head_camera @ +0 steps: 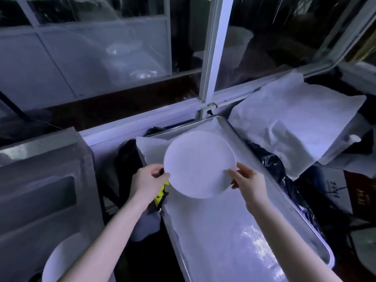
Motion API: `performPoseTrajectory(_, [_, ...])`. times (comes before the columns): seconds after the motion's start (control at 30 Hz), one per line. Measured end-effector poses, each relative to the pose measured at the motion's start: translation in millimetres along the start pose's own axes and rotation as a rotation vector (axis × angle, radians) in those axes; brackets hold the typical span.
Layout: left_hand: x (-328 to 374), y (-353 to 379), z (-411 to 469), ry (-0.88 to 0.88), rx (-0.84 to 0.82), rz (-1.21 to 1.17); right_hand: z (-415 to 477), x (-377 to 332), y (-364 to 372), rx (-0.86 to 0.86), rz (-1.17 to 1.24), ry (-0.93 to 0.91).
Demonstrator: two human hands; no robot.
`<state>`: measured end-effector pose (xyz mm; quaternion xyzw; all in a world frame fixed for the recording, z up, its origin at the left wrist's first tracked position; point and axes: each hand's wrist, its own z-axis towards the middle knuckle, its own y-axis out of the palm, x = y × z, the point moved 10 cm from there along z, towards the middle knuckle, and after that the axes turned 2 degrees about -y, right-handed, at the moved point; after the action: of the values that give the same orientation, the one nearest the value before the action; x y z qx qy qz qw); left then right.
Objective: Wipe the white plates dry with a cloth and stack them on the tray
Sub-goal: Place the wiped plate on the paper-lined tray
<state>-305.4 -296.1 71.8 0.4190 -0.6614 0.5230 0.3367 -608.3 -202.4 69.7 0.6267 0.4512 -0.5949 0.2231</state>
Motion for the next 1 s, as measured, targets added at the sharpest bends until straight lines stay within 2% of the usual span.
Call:
performPoseTrajectory(0.23, [-14, 54, 56, -0.088, -0.050, 0.092, 67, 31, 4, 0.000, -0.096, 0.073])
performPoseTrajectory(0.4, [-26, 71, 74, -0.122, -0.006, 0.144, 95, 51, 16, -0.025, -0.205, 0.081])
performPoseTrajectory(0.6, [-40, 77, 70, -0.133, 0.059, 0.245, 100, 73, 22, -0.025, -0.334, 0.067])
performPoseTrajectory(0.77, [-40, 77, 69, -0.103, 0.080, 0.340, 97, 83, 26, -0.029, -0.334, 0.058])
performPoseTrajectory(1.0, [-37, 76, 67, -0.078, 0.112, 0.343, 95, 85, 34, -0.055, -0.317, 0.035])
